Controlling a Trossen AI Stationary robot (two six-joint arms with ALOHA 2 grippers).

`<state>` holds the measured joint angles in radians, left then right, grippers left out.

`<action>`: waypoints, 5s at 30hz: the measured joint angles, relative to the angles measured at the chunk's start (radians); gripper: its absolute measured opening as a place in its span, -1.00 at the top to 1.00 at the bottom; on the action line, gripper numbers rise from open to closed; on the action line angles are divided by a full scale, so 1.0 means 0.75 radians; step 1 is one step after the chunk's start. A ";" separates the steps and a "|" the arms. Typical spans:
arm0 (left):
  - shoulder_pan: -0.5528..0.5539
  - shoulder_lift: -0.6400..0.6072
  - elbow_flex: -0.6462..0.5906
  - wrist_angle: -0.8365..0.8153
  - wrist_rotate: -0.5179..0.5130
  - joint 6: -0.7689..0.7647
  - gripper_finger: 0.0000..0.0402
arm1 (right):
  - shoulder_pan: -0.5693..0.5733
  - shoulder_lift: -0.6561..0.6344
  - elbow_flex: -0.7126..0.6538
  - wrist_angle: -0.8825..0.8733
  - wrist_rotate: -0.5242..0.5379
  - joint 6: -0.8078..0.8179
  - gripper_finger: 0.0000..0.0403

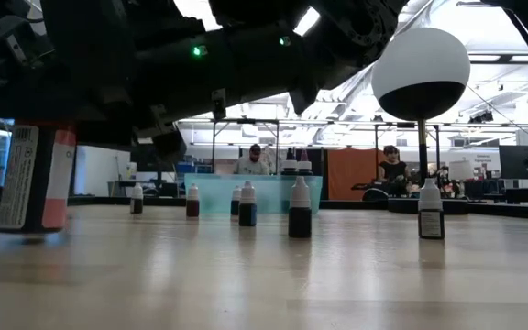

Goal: Pick & Place food coloring
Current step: Put the large red food coloring into the bin, then put the small black food coloring into the bin

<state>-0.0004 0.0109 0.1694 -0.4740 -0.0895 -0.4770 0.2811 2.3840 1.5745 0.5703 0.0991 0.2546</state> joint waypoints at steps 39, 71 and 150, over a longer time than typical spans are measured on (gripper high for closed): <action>0.000 -0.001 0.000 0.000 0.001 0.000 1.00 | -0.657 -0.885 0.002 -0.929 0.319 -0.307 0.32; 0.000 -0.001 0.000 0.000 0.000 0.000 1.00 | -0.985 -0.863 -0.615 -0.507 0.163 0.009 0.32; 0.000 -0.001 0.000 0.000 0.000 0.000 1.00 | -1.058 -0.829 -0.614 -0.436 0.072 0.088 -0.08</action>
<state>-0.0002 0.0105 0.1692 -0.4740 -0.0895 -0.4770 -0.5125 1.7620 1.1141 0.2432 0.1531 0.3207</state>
